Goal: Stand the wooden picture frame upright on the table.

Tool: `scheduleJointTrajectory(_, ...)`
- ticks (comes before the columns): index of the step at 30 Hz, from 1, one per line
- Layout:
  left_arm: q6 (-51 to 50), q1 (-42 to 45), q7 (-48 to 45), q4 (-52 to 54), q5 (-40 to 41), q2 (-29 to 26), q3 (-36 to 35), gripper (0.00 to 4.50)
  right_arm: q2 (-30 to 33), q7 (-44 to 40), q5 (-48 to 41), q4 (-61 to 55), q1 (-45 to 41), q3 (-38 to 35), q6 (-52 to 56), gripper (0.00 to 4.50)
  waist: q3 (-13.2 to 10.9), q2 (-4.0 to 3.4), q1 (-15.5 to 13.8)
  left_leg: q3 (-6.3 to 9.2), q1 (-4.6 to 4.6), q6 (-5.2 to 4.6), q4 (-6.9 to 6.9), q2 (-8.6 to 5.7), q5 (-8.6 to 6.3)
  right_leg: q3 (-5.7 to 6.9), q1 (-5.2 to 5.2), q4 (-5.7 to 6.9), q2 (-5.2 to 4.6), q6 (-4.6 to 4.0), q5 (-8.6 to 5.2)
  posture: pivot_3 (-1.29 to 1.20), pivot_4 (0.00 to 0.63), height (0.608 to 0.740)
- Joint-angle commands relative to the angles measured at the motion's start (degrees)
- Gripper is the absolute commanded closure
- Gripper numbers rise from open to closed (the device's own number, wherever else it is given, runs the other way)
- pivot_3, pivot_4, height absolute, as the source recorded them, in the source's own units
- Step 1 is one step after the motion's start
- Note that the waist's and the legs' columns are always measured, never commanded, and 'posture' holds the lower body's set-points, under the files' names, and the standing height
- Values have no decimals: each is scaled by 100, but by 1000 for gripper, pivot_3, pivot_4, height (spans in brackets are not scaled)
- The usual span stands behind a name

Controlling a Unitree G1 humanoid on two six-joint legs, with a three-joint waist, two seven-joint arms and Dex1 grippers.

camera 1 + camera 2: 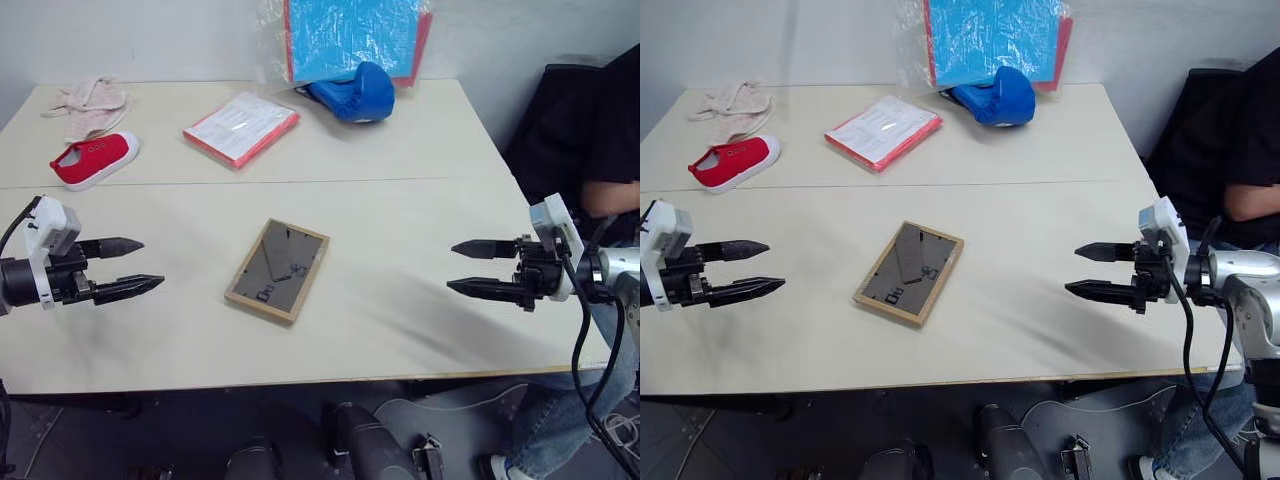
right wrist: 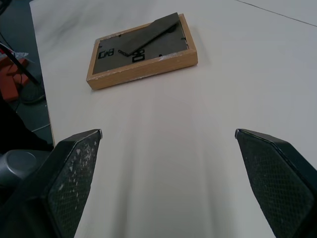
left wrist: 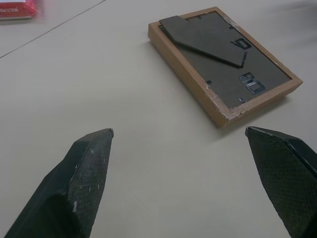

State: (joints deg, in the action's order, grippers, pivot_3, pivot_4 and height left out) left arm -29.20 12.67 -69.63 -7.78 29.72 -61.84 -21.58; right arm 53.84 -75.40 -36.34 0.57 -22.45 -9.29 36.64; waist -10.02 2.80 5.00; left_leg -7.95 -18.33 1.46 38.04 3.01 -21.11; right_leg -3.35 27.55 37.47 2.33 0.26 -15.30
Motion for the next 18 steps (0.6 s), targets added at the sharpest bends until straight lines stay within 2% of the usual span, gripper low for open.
scheduleJointTrajectory(1,102,123,63,-19,-17,18,-56,0,-26,94,-137,-289,17,-165,30,50,0,-1,-6,0,0,0,0,0,0,0,1,1,0,0,0,0,150,740)
scheduleJointTrajectory(9,232,206,205,-49,-233,80,99,0,-123,459,120,-426,111,-58,-206,50,0,-1,-18,-3,0,2,4,0,1,-2,1,2,0,1,1,0,150,740)
scheduleJointTrajectory(13,643,454,103,-271,-543,174,558,0,-260,597,334,-443,-124,202,-341,50,0,-1,-18,-4,2,3,6,-1,2,-2,0,4,0,1,1,0,150,740)
scheduleJointTrajectory(16,1050,847,-27,-465,-963,340,1205,634,-453,653,699,-382,-439,691,-511,667,-1,-2,-18,-9,3,3,8,-3,2,-5,1,8,0,1,1,0,150,740)
scheduleJointTrajectory(18,1351,1163,-68,-658,-1296,520,1666,1273,-642,699,989,-301,-671,1095,-618,1385,-1,-1,-20,-11,2,4,9,-3,2,-6,2,10,1,1,1,0,150,740)
